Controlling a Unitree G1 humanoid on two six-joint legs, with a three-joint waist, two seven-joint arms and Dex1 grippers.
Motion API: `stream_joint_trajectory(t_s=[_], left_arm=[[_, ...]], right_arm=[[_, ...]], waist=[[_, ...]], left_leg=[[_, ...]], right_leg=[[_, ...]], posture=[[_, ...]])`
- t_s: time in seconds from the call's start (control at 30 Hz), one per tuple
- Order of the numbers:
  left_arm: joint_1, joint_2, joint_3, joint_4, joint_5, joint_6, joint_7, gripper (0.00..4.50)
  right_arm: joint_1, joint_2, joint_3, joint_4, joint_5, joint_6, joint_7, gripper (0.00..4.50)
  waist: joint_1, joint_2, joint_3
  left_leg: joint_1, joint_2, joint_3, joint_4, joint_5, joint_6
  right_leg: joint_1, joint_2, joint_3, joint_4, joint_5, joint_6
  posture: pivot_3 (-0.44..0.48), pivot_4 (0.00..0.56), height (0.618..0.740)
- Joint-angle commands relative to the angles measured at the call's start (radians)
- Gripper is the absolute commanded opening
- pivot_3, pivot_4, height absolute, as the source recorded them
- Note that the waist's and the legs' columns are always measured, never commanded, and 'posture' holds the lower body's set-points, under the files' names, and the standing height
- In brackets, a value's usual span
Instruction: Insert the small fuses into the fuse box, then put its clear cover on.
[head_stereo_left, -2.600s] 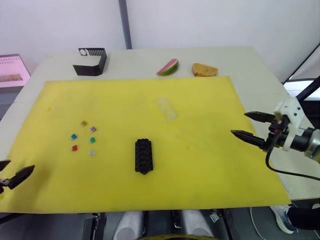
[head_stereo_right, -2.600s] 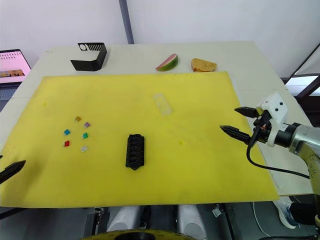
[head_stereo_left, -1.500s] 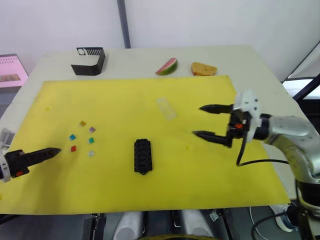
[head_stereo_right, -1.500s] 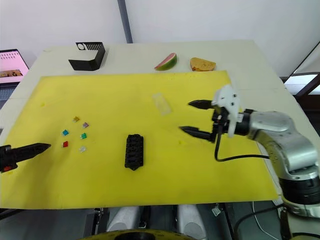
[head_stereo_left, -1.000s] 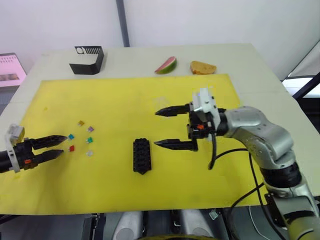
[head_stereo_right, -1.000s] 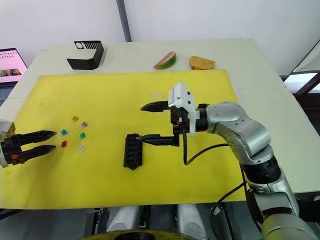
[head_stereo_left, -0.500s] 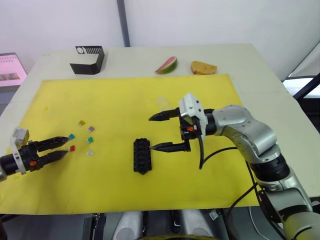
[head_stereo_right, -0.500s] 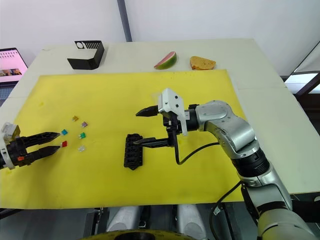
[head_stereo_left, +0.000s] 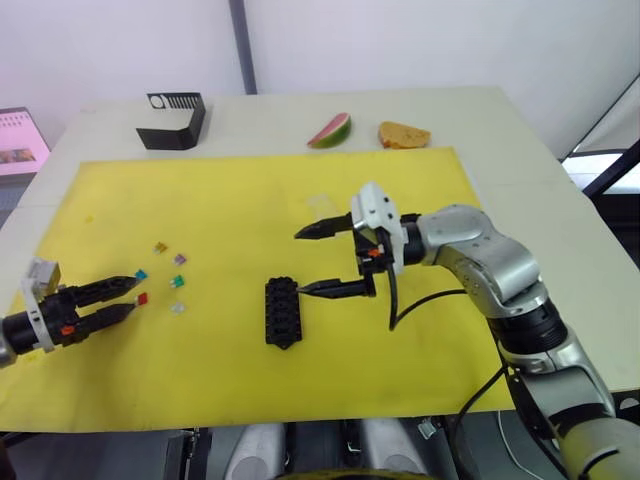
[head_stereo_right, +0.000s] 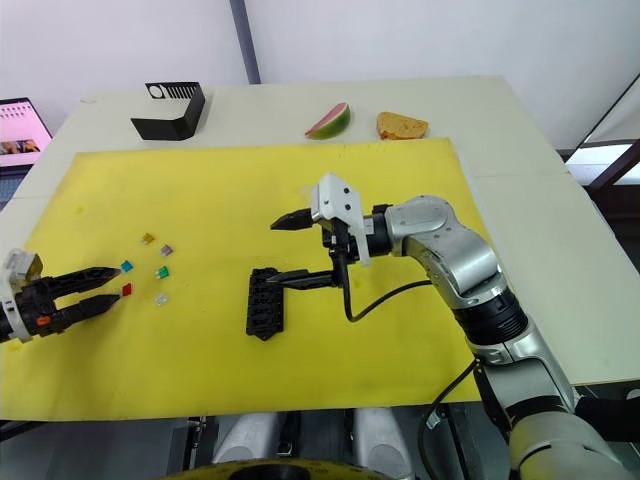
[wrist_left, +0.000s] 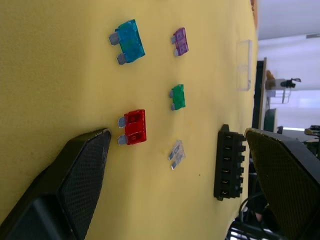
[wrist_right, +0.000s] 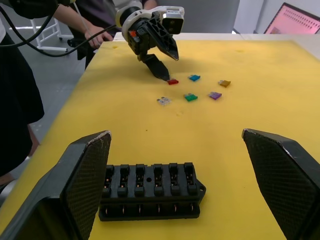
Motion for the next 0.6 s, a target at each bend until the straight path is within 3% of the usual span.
stream_joint_trajectory(t_s=[0.03, 0.23, 0.33, 0.4, 0.6], left_arm=[[-0.002, -0.018, -0.023, 0.024, 0.009, -0.007, -0.014, 4.5], [-0.017, -0.04, -0.045, 0.044, 0.029, -0.058, -0.036, 4.5], [-0.021, -0.042, -0.064, 0.048, 0.032, -0.06, -0.052, 3.71], [-0.021, -0.046, -0.072, 0.049, 0.036, -0.064, -0.056, 2.81], [-0.035, -0.055, -0.079, 0.072, 0.06, -0.096, -0.056, 2.81]], right_arm=[[-0.015, 0.002, -0.015, -0.012, -0.002, -0.019, 0.012, 4.43], [-0.027, 0.006, -0.014, 0.004, -0.009, -0.018, 0.017, 4.43], [-0.035, 0.005, -0.01, 0.014, -0.013, -0.017, 0.027, 4.5], [-0.039, 0.006, -0.009, 0.018, -0.017, -0.018, 0.033, 4.5], [-0.043, 0.012, -0.007, 0.03, -0.027, -0.025, 0.043, 4.5]], waist=[[0.001, 0.0, 0.0], [0.003, 0.001, -0.001], [0.011, 0.001, -0.001], [0.015, 0.001, -0.001], [0.019, 0.001, -0.001]], left_leg=[[0.0, 0.0, 0.0, 0.0, 0.0, 0.0], [0.0, 0.0, 0.0, 0.0, 0.0, 0.0], [0.0, 0.0, 0.0, 0.0, 0.0, 0.0], [0.0, 0.0, 0.0, 0.0, 0.0, 0.0], [0.0, -0.001, 0.0, 0.0, 0.0, 0.0]], right_leg=[[0.0, 0.0, 0.0, 0.0, 0.0, 0.0], [0.0, 0.0, 0.0, 0.0, 0.0, 0.0], [0.0, 0.0, 0.0, 0.0, 0.0, 0.0], [0.0, 0.0, 0.0, 0.0, 0.0, 0.0], [0.0, -0.001, 0.0, 0.0, 0.0, 0.0]], posture=[[0.0, 0.15, 0.74], [0.0, 0.15, 0.74], [0.0, 0.15, 0.74], [0.0, 0.15, 0.74], [0.0, 0.15, 0.74]])
